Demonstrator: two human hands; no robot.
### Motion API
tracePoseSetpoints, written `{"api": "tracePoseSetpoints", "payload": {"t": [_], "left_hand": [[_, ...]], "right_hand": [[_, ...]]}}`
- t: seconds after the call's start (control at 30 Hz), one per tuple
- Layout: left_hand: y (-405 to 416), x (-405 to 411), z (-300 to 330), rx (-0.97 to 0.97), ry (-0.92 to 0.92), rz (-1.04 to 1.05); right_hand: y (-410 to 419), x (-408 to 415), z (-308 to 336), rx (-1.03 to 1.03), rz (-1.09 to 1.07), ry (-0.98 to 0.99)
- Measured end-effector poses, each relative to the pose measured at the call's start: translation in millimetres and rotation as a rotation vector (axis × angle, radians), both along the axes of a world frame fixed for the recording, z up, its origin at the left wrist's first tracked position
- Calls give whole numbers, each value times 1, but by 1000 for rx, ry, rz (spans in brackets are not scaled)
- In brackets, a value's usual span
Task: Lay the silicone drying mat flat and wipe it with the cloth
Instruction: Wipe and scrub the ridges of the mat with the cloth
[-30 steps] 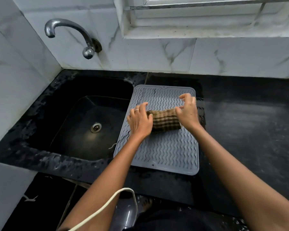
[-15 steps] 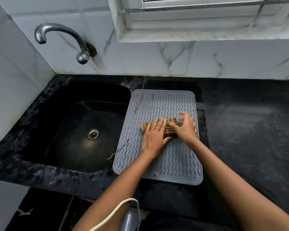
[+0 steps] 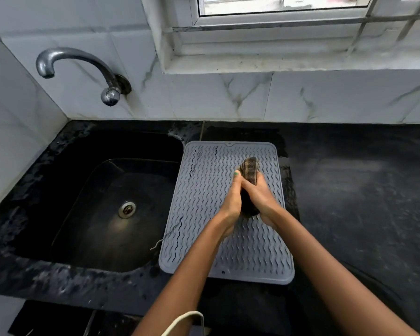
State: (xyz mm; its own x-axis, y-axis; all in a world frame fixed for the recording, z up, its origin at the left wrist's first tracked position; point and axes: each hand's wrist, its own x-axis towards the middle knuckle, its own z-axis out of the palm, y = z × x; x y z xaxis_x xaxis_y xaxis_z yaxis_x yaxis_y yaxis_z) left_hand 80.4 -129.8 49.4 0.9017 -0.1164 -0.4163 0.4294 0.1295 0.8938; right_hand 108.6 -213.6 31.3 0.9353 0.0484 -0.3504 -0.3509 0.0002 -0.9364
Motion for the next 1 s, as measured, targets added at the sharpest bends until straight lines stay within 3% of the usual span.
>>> {"api": "tracePoseSetpoints", "payload": {"t": [0.1, 0.17, 0.27, 0.37, 0.53, 0.67, 0.87, 1.0], "left_hand": [[9, 17, -11, 160, -37, 157], [17, 35, -19, 461, -167, 182], [35, 78, -40, 983, -304, -142], [47, 112, -64, 1224, -338, -295], [47, 114, -94, 1319, -409, -186], [48, 118, -96, 1327, -427, -145], [47, 115, -97, 1350, -439, -109], [47, 114, -97, 1353, -432, -115]], "right_hand": [[-5, 14, -3, 28, -90, 17], [-6, 28, 0, 14, -167, 61], [-7, 55, 7, -135, -225, 30], [-1, 87, 13, -237, -244, -77], [27, 131, 2, -757, -72, -276], [45, 141, -38, -1240, 443, -427], [10, 167, -39, -1507, 664, -689], [-42, 171, -35, -1625, 653, -758]]}}
